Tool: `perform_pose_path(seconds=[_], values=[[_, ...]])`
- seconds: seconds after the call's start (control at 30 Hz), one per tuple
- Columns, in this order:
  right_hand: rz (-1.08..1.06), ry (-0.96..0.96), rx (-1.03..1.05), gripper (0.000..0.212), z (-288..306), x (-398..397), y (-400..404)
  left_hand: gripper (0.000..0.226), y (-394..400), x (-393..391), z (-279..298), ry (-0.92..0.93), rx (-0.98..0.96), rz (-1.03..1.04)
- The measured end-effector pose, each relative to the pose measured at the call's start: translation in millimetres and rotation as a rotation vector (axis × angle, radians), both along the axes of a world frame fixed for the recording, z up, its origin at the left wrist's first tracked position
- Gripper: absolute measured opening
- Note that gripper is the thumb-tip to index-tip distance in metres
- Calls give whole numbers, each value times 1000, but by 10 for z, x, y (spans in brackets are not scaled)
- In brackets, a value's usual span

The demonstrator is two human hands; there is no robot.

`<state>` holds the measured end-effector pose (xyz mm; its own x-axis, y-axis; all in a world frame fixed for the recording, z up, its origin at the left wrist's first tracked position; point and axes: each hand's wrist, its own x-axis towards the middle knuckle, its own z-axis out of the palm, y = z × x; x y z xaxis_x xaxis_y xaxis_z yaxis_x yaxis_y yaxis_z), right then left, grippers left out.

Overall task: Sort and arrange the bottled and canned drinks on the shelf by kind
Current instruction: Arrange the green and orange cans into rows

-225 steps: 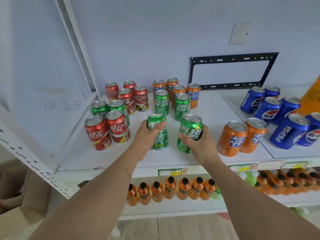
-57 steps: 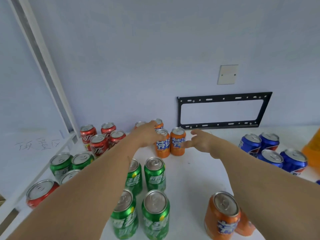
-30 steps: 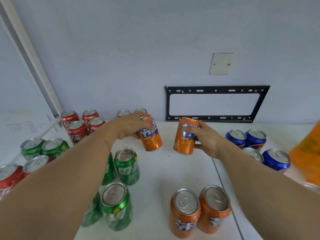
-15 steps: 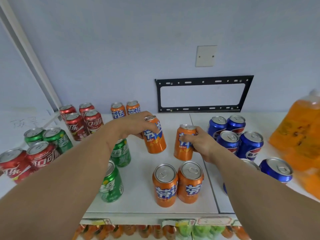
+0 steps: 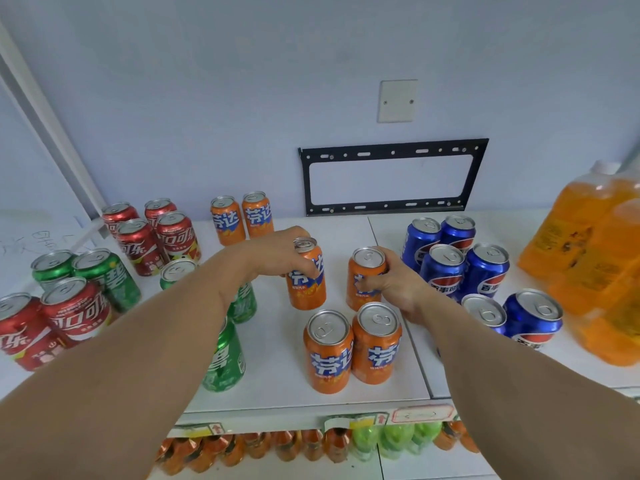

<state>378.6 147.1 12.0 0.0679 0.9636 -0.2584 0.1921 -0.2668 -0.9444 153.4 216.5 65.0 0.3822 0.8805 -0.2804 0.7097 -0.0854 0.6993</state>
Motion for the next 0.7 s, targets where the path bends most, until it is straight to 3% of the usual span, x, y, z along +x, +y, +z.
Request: perform_pose_path(seconds=[0.13,0.37,0.57,0.7], values=[[-54,-147,16,87,188,-1,-53,62,-96,112,-38,90,66,-89],[49,-796,10,78,419,-59,-298,66,-213,315,-136,236,198,-193],[65,-911,82,69,548,-48,-488,73,-343,337,-123,194,182,-108],[98,-981,132,56,616,-30,-548,81,-416,306,-92,263,200,-80]])
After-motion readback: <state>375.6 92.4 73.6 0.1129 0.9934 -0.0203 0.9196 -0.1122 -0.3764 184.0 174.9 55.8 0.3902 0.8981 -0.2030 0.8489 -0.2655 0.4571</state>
